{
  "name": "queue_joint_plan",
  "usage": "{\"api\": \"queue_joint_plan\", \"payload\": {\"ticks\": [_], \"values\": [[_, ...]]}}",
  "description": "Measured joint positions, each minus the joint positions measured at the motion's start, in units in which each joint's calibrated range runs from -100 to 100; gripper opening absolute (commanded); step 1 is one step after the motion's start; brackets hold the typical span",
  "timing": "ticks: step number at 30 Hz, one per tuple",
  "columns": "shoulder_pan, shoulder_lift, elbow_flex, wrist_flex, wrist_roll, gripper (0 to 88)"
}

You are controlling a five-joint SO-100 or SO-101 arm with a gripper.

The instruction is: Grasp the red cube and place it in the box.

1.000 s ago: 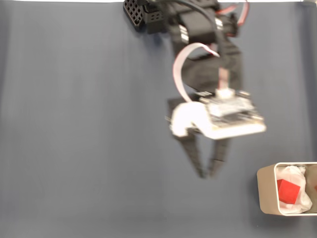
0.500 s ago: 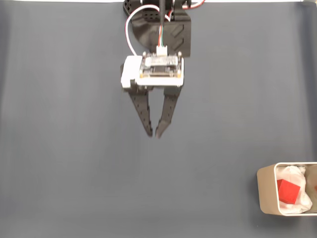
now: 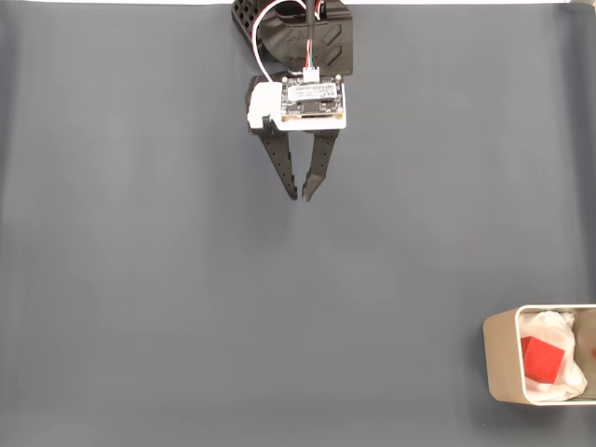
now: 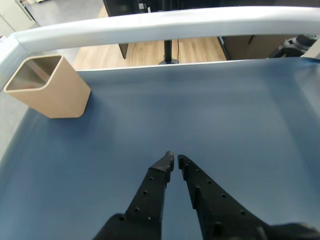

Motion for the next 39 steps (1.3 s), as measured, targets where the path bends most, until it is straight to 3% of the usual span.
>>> {"api": "queue_joint_plan", "payload": {"ticks": [14, 28, 39], "values": [[-1.2, -21.6, 24.5, 4.2, 1.7, 0.0], [-1.1, -32.7, 26.4, 24.8, 1.7, 0.0], [-0.2, -33.4, 26.4, 34.1, 1.5, 0.2]]}}
